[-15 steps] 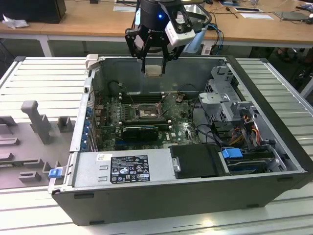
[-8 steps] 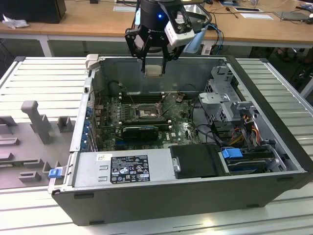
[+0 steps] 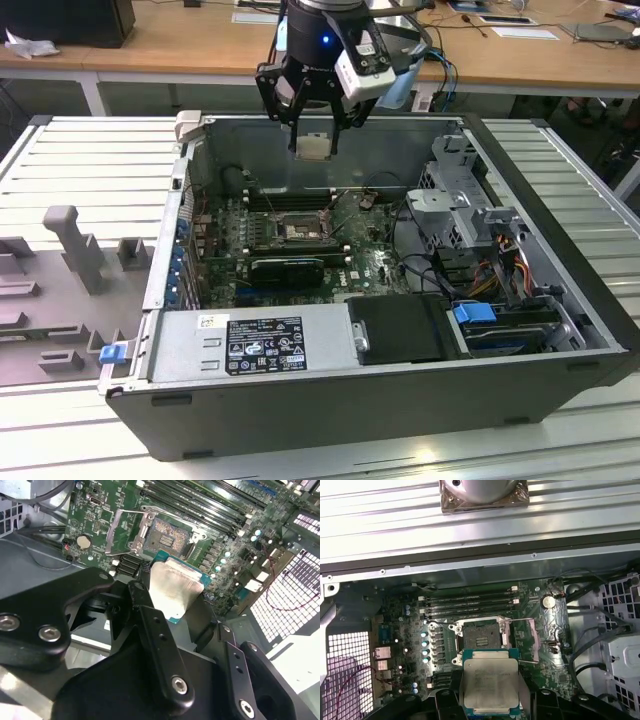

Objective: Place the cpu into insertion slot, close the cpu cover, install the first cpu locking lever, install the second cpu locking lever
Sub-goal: 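Place the cpu into insertion slot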

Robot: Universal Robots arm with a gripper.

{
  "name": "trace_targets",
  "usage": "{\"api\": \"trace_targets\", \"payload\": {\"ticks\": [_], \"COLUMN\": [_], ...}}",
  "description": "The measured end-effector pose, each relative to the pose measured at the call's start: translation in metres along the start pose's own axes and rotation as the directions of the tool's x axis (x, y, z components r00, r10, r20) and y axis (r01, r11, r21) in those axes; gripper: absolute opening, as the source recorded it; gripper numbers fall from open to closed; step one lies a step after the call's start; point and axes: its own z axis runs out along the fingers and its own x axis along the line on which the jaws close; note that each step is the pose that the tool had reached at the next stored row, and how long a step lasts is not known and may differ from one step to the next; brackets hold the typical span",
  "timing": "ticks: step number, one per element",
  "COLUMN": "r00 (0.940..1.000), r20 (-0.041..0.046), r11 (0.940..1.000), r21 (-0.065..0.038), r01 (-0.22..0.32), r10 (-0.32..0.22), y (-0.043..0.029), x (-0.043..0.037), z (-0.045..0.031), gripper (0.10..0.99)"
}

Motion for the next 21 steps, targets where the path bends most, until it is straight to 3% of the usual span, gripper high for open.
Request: {"api": "trace_targets", "payload": {"ticks": [4, 11, 12, 14, 16, 21], "r00": [0.9937, 0.9841, 0.9806, 0.9678, 0.9606, 0.9356], "r20": [0.01, 0.0161, 0.0178, 0.0226, 0.0248, 0.031], "r11": [0.9938, 0.9842, 0.9808, 0.9681, 0.9609, 0.9362], "r21": [-0.003, -0.004, -0.003, -0.006, -0.007, -0.01], "r01": [-0.111, -0.177, -0.195, -0.251, -0.277, -0.351], "r10": [0.111, 0.177, 0.195, 0.251, 0.277, 0.352], "y": [-0.0001, -0.0001, -0.0002, -0.0003, -0.0003, -0.0005], "x": [-0.0001, -0.0001, -0.0001, -0.0001, -0.0001, -0.0001], "z": [0.0014, 0.0032, 0.0037, 0.0051, 0.0058, 0.007], "gripper": [0.529, 0.529, 0.529, 0.529, 0.529, 0.529]}}
